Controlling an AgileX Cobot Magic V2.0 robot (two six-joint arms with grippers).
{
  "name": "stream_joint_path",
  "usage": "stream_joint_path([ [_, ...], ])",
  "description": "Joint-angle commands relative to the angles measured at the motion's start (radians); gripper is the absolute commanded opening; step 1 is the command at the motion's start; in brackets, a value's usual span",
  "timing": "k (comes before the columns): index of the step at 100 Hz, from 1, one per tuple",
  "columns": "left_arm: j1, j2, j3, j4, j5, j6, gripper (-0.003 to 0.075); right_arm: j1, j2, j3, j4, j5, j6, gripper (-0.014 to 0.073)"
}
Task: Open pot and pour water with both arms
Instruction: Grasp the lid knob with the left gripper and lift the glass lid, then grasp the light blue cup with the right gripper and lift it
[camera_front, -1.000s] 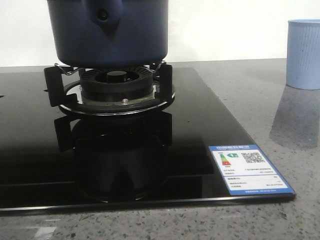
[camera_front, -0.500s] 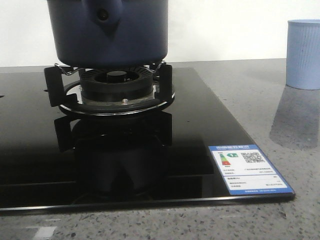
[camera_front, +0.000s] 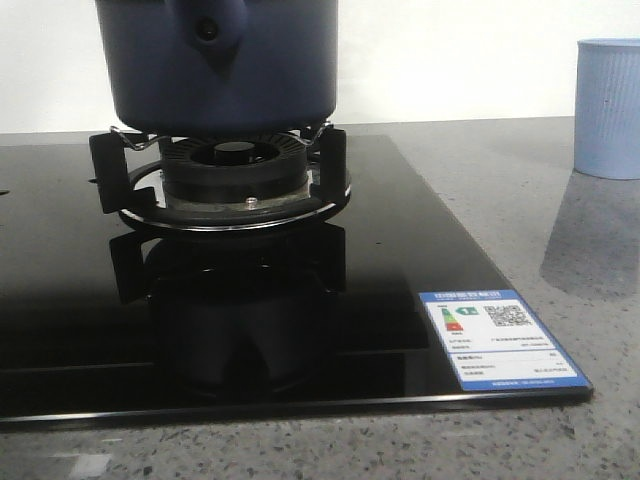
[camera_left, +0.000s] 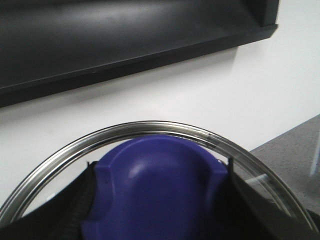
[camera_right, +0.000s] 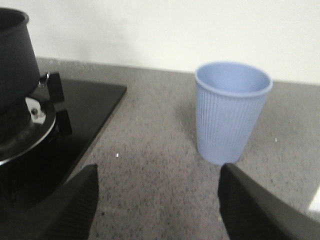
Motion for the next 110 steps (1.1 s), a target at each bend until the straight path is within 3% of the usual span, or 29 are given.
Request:
stream_joint_path([
  [1, 0.031, -0.034, -0.04, -0.047, -0.024, -0.007, 0.0367, -0.047, 0.049, -0.02, -0.019, -0.142, -0.017, 0.0463],
  [10, 0.05, -0.034, -0.04, -0.047, -0.004, -0.007, 0.0367, -0.132, 0.126, -0.02, -0.016, -0.18, -0.017, 0.0463],
  [23, 0.056, -0.034, -0.04, -0.052, 0.002, -0.007, 0.0367, -0.214, 0.244, -0.02, -0.016, -0.368, -0.017, 0.0463],
  [50, 0.056, -0.034, -0.04, -0.06, 0.003, -0.007, 0.0367, -0.18, 0.488, -0.02, -0.019, -0.569, 0.006, 0.0463],
  [72, 0.056, -0.034, -0.04, -0.069, 0.006, -0.007, 0.0367, -0.18, 0.689, -0.022, -0.019, -0.855, 0.006, 0.0524],
  [110, 0.056, -0.034, -0.04, -0.086, 0.006, -0.007, 0.0367, -0.18, 0.949, -0.188, 0.04, -0.93, 0.006, 0.0553],
])
